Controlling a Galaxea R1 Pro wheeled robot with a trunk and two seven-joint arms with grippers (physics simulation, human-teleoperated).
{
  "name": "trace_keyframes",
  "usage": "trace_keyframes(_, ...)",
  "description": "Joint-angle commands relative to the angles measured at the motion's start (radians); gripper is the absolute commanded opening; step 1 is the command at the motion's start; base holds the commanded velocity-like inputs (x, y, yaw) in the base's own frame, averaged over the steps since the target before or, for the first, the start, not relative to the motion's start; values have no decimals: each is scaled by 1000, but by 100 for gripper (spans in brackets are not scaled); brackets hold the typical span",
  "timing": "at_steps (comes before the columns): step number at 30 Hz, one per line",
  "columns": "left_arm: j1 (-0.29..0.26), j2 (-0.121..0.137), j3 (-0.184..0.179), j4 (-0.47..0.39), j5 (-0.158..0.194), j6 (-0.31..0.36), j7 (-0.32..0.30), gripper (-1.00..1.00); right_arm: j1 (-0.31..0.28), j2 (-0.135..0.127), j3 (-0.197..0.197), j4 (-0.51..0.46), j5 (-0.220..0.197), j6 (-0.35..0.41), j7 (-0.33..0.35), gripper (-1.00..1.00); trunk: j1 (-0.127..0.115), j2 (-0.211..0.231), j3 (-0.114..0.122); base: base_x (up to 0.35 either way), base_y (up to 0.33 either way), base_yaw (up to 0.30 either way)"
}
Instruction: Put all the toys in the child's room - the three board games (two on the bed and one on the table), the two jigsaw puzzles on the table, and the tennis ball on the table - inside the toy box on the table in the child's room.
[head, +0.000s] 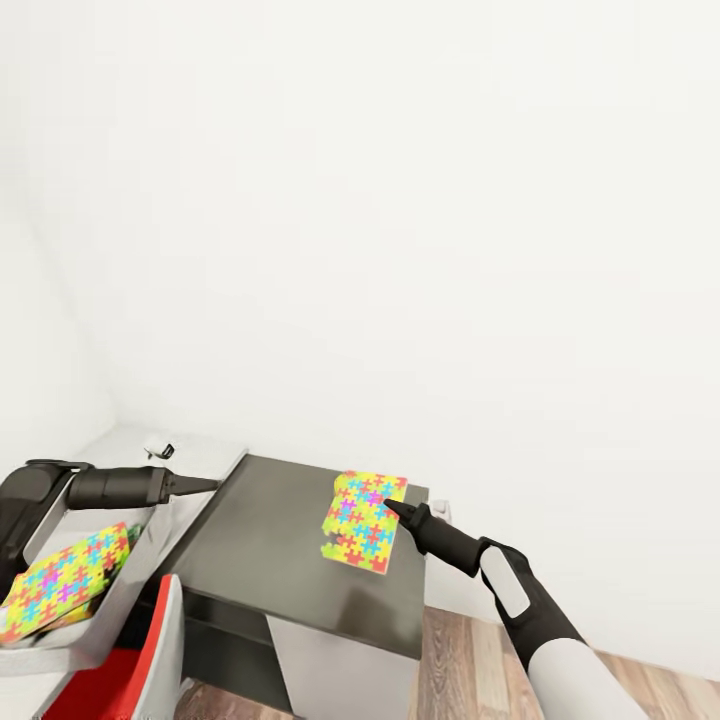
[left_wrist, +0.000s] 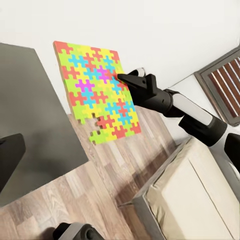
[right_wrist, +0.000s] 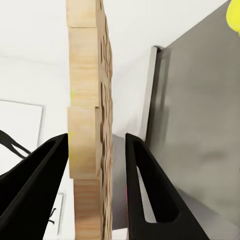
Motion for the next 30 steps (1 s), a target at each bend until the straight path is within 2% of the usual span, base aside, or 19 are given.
trace_keyframes(1, -1, 1, -4, 1, 4, 11, -2, 100, -1, 0, -5, 0, 0, 6, 2, -100, 1, -2, -1, 0, 0, 232)
trace_keyframes(8, -1, 1, -1, 1, 4, 10, -1, 100, -1, -1, -9, 0, 0, 6, 2, -100, 1, -2, 4, 0, 0, 201)
trace_keyframes(25, -1, 1, -5, 1, 4, 9, -1, 100, -1, -1, -9, -3, 0, 6, 5, -100, 1, -2, 5, 0, 0, 13)
trace_keyframes(30, -1, 1, -4, 1, 4, 9, -1, 100, -1, 1, -8, -19, 0, 6, 25, -100, 1, -2, 5, 0, 0, 165)
